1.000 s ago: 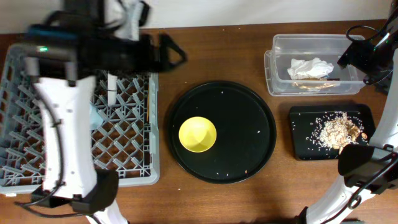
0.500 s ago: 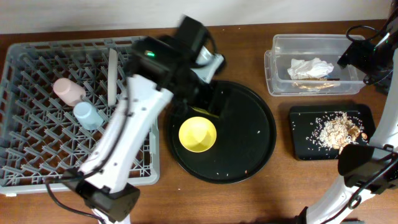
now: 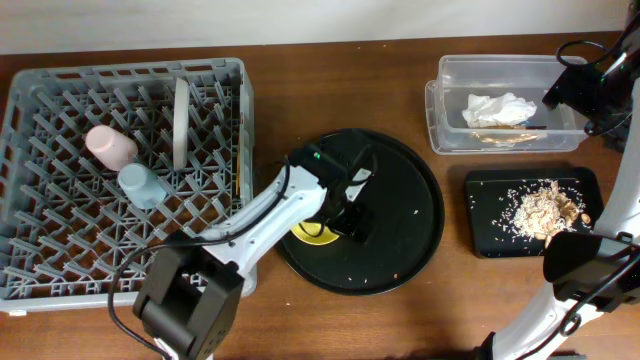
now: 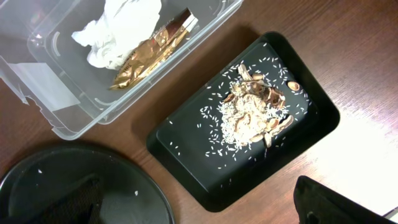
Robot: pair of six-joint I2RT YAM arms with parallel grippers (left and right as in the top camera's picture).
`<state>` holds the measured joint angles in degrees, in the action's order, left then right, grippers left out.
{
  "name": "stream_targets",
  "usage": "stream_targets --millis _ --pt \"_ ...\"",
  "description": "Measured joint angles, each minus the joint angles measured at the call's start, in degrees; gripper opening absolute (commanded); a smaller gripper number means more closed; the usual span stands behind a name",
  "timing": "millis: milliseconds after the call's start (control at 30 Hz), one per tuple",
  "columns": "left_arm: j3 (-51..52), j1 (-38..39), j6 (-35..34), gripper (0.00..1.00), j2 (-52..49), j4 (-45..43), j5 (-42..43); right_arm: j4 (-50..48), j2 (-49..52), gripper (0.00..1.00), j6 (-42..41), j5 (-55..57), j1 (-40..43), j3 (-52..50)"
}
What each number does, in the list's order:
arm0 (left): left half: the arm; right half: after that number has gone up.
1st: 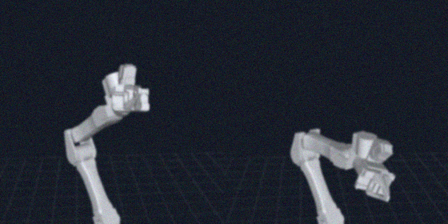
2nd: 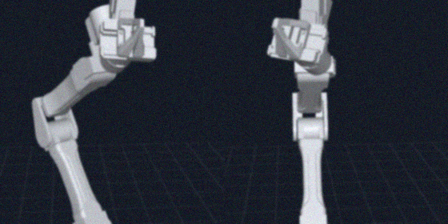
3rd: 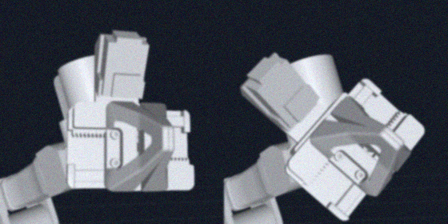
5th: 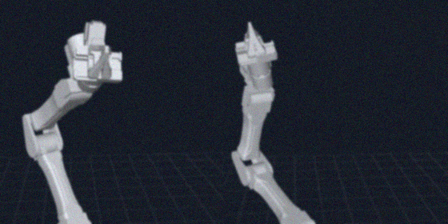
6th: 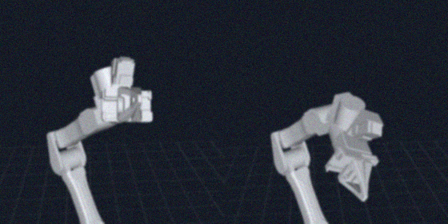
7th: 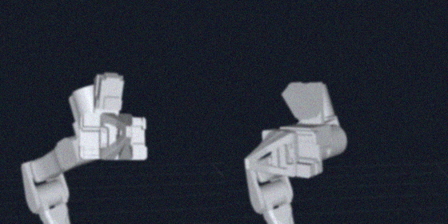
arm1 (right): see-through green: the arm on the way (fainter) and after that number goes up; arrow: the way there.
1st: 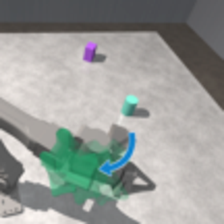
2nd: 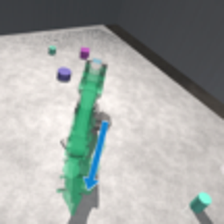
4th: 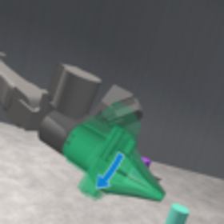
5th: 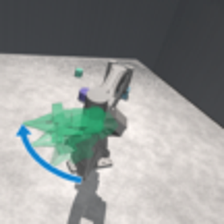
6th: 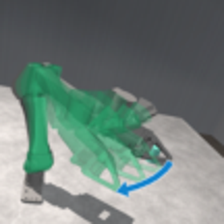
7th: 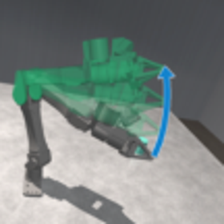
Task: Sort waste into correct bins and load items into the dishwasher rack
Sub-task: 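Reach the left gripper to the yellow bowl and grasp its rim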
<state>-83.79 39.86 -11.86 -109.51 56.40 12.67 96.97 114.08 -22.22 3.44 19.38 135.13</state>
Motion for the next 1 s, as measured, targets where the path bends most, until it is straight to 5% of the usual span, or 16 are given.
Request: stream_targets --millis 100,333,467,767,1000 --pt "4.61 0.09 -4.00 0.61 0.00 -5.18 -0.92 0.00 0.00 0.99 -0.04 -0.02 0.00 0.00" --pt "9.18 2.78 -6.73 0.33 0.00 -10.34 -3.82 0.00 0.00 0.99 0.00 0.00 0.00 0.00" --pt "9.22 4.50 -8.50 0.10 0.00 -10.93 -8.79 0.00 -0.02 0.99 -0.02 0.00 0.00 0.00" --pt "8.74 4.76 -9.01 0.01 0.28 -11.87 -12.44 0.00 0.00 0.99 -0.02 0.00 0.00 0.00" --pt "-5.03 4.07 -9.18 0.01 0.96 0.63 -7.30 0.02 0.00 0.99 -0.02 -0.02 0.00 0.00"
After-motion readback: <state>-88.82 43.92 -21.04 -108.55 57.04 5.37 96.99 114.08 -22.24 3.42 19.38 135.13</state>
